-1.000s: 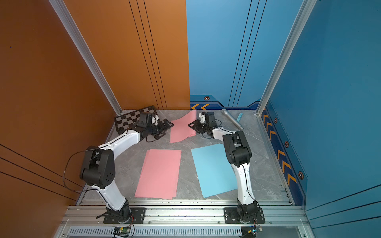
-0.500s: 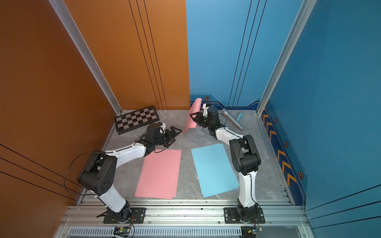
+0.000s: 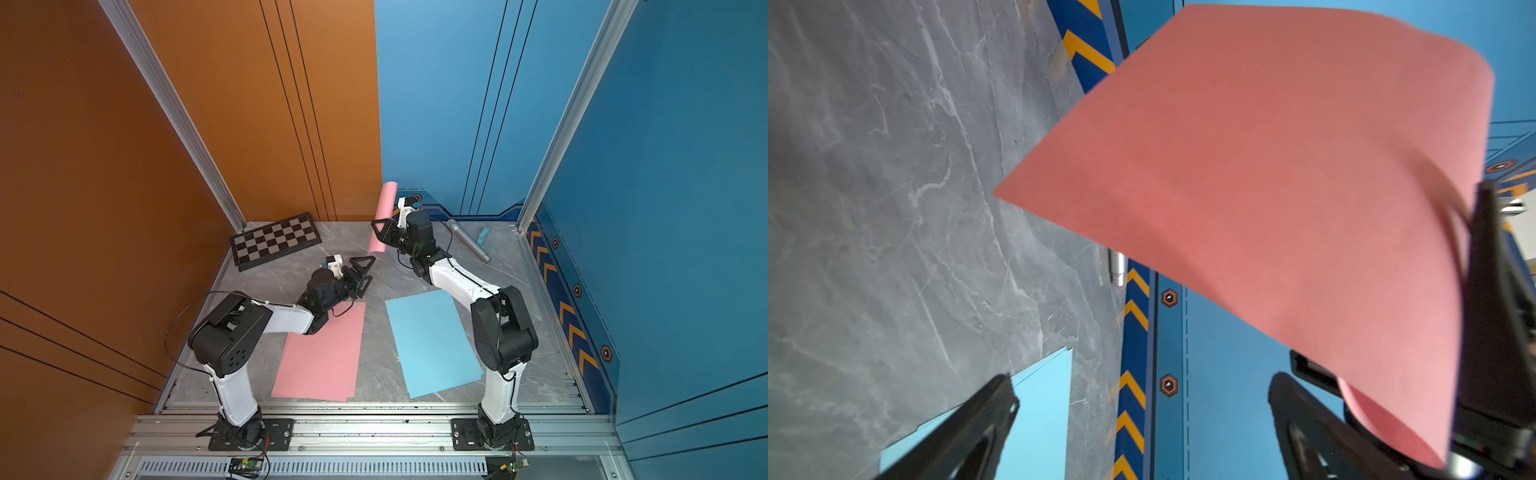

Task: Sort the scattered colored papers by color
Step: Pick up the colored paper from the center of the board.

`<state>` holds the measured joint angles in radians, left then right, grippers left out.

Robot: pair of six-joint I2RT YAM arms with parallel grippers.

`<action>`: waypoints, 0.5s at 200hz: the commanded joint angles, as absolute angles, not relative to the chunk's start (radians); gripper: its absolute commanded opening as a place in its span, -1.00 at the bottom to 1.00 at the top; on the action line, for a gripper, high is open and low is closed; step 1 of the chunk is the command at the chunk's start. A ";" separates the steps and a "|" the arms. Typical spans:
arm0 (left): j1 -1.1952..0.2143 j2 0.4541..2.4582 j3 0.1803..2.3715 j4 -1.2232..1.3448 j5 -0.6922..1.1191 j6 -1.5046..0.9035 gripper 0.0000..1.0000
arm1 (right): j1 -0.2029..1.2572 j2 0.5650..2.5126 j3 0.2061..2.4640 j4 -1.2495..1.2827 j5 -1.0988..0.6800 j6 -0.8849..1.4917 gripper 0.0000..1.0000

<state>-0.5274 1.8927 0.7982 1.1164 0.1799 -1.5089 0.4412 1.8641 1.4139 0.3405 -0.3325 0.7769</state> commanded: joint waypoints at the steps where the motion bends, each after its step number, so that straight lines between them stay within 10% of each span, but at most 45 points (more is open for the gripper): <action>1: -0.536 1.935 0.784 1.404 0.112 -1.594 0.96 | 0.440 1.823 1.426 0.274 -0.288 0.709 -0.35; 100: -0.563 1.954 0.867 1.410 0.095 -1.653 0.96 | 0.425 1.784 1.394 0.271 -0.254 0.653 -0.37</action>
<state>-0.5457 1.9476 0.8513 1.3674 0.1276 -1.6371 0.4374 1.8248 1.4082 0.2867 -0.2817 0.6834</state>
